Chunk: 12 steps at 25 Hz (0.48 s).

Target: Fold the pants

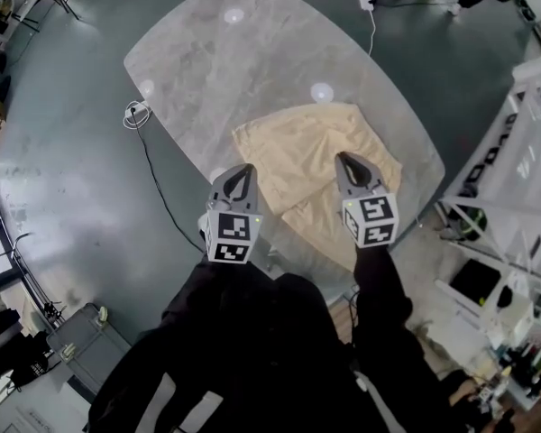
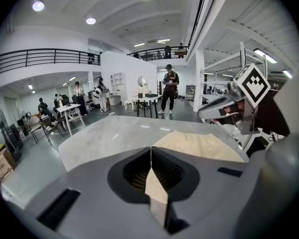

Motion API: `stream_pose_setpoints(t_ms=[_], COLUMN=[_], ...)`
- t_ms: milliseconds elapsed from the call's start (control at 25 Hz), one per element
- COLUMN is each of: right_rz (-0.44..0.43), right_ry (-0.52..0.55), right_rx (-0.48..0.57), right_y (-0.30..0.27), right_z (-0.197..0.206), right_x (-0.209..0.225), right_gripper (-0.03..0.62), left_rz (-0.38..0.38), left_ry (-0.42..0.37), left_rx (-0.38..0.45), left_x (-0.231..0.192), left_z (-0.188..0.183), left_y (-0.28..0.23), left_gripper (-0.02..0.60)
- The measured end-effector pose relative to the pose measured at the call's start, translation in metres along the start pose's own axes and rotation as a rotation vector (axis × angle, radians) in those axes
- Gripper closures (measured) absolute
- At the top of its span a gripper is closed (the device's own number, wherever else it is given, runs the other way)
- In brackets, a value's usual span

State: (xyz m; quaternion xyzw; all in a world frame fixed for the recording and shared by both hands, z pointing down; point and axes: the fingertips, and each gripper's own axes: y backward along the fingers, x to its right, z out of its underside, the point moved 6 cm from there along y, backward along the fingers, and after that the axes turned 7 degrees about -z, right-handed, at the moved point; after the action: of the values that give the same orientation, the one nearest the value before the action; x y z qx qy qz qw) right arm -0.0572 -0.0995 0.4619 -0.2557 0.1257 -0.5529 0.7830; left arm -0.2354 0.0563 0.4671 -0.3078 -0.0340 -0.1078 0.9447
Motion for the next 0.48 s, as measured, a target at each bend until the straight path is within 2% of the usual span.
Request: stream_pose_setpoints(t_ms=[160,280,360,480], right_rz=[-0.012,-0.071,-0.101,-0.1], right_ry=[0.072,0.093,0.116,0.202], right_rx=[-0.063,-0.125,-0.164,-0.223], right_y=[-0.027,-0.043,-0.053,-0.07], right_z=[-0.001,0.001,0.001,0.007], right_x=[0.022,0.028,0.029,0.04], right_gripper=[0.584,0.53,0.518,0.51], left_rz=[0.007,0.015,0.016,0.012], left_ry=[-0.027,-0.063,-0.093,-0.152], left_rx=[-0.038,-0.075,-0.104,-0.135], left_x=[-0.011,-0.015,-0.017,-0.022], left_z=[0.003,0.006,0.009,0.013], left_y=[-0.028,-0.046,-0.056,-0.073], left_gripper=[0.577,0.573,0.526,0.512])
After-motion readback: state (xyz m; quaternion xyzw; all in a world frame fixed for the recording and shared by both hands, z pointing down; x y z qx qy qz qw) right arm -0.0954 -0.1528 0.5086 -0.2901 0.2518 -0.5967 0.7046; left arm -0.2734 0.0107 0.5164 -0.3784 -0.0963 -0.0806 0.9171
